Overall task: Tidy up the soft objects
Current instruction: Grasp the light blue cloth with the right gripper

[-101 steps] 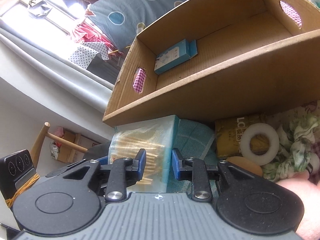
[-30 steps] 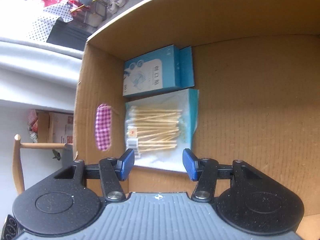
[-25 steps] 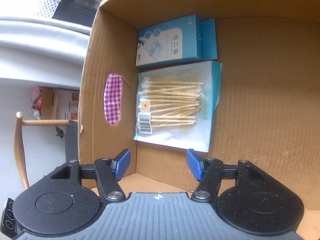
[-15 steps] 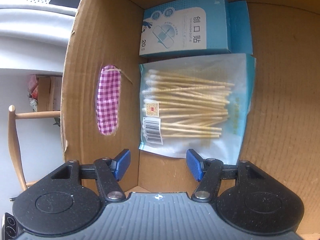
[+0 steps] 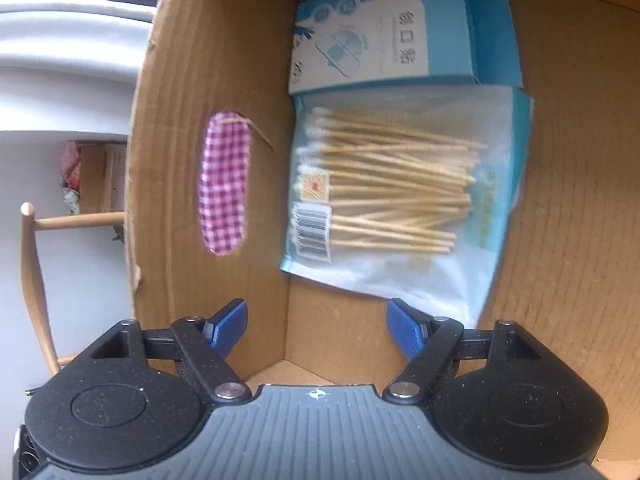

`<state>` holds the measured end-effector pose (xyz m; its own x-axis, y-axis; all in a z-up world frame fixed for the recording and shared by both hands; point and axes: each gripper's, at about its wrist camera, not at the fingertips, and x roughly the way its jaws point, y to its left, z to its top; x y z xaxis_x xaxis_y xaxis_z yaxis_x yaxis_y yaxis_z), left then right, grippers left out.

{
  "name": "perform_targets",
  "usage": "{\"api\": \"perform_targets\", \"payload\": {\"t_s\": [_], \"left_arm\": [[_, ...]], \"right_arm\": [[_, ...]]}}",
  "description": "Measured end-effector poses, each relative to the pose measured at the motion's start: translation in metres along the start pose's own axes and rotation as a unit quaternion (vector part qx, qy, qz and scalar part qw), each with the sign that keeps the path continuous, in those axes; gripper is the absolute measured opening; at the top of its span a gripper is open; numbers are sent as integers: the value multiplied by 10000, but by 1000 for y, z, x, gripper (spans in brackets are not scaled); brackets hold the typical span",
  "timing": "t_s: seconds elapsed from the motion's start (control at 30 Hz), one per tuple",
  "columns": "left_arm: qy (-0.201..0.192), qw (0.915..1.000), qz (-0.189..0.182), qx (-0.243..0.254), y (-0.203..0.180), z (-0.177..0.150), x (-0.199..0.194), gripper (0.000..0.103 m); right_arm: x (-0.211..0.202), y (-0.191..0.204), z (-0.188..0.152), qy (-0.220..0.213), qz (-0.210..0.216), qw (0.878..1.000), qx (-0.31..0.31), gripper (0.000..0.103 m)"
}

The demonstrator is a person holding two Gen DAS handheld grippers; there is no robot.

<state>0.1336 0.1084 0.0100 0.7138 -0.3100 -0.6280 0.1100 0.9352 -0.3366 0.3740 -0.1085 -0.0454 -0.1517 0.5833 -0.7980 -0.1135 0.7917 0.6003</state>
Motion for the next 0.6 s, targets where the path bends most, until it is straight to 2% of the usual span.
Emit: {"api": "perform_targets", "payload": {"t_s": [0.07,0.13,0.27,0.43,0.6], "left_arm": [[-16,10000,-8,-15,-1,-1,-1,103],[-64,10000,39,2,-3,-2,-4,103],[-153,9999,20,30,-7,-5,-13,103],[-109,9997,-186,-74,-10,-6,-23,103],[130,9979,-548,-305,-9,-9,-30,103]], "right_arm": [[-8,5,3,-238,-57,9995,-186,78],[-12,6,1,-249,68,9996,-136,78],[-40,4,-21,-460,125,9984,-312,78],[-96,0,-76,-1184,305,9909,-554,79],[-146,-10,-148,-2135,627,9722,-732,79]]}}
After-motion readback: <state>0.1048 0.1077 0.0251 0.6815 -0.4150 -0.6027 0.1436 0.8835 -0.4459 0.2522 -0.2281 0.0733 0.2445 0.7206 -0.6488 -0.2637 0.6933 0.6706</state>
